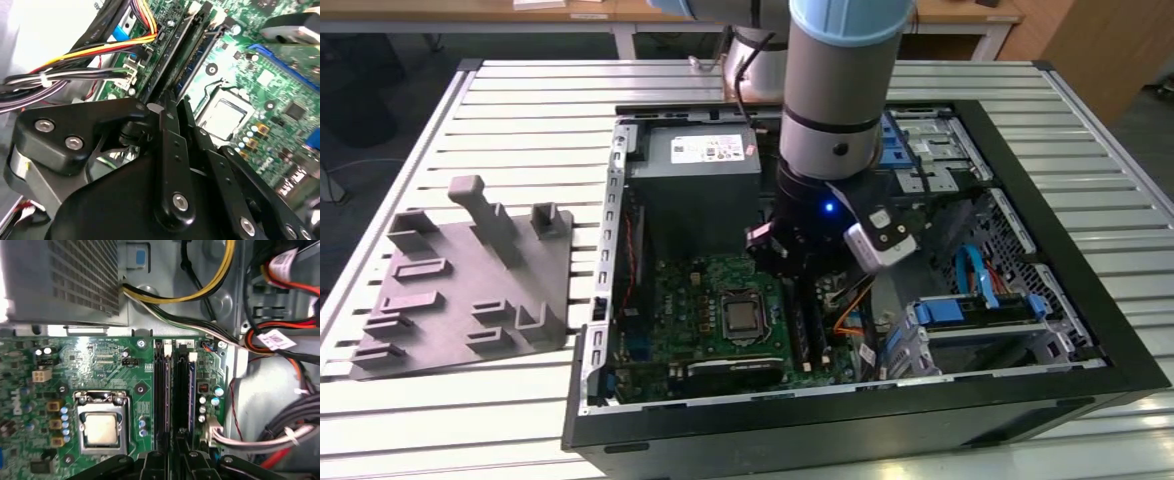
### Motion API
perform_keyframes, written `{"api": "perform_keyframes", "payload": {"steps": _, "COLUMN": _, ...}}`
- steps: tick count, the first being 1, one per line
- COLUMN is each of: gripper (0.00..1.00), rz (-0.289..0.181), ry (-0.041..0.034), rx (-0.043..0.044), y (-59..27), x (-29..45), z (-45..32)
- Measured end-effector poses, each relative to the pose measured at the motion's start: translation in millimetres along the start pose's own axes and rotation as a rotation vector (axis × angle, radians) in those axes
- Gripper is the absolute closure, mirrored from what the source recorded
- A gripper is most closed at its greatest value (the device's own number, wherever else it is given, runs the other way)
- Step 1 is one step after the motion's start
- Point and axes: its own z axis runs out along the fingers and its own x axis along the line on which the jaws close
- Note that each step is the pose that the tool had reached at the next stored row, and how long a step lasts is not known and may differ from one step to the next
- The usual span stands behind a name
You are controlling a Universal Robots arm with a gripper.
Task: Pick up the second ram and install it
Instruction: 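Insert the second ram into the second slot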
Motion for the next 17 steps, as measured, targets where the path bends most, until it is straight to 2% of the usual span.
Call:
{"api": "perform_keyframes", "payload": {"steps": 3, "gripper": 0.79, "rz": 0.000, "ry": -0.0004, "rx": -0.0001, "y": -1.4, "x": 0.0, "z": -9.2}}
{"api": "perform_keyframes", "payload": {"steps": 4, "gripper": 0.80, "rz": 0.000, "ry": -0.0006, "rx": -0.0001, "y": -1.6, "x": 0.0, "z": -10.4}}
{"api": "perform_keyframes", "payload": {"steps": 5, "gripper": 0.87, "rz": 0.000, "ry": -0.0007, "rx": -0.0002, "y": -1.7, "x": 0.0, "z": -10.8}}
{"api": "perform_keyframes", "payload": {"steps": 7, "gripper": 0.90, "rz": 0.000, "ry": -0.0008, "rx": -0.0014, "y": -1.7, "x": 0.1, "z": -10.7}}
{"api": "perform_keyframes", "payload": {"steps": 8, "gripper": 0.90, "rz": 0.000, "ry": -0.0007, "rx": -0.0067, "y": -1.7, "x": 0.1, "z": -10.9}}
{"api": "perform_keyframes", "payload": {"steps": 11, "gripper": 0.90, "rz": 0.000, "ry": -0.0007, "rx": -0.0600, "y": -0.3, "x": 0.1, "z": -10.8}}
{"api": "perform_keyframes", "payload": {"steps": 12, "gripper": 0.90, "rz": 0.000, "ry": -0.0009, "rx": -0.0697, "y": 0.4, "x": 0.1, "z": -10.2}}
{"api": "perform_keyframes", "payload": {"steps": 15, "gripper": 0.90, "rz": 0.000, "ry": -0.0008, "rx": -0.0712, "y": 7.4, "x": 0.1, "z": -8.4}}
{"api": "perform_keyframes", "payload": {"steps": 17, "gripper": 0.90, "rz": 0.000, "ry": -0.0009, "rx": -0.0716, "y": 15.8, "x": 0.1, "z": -8.3}}
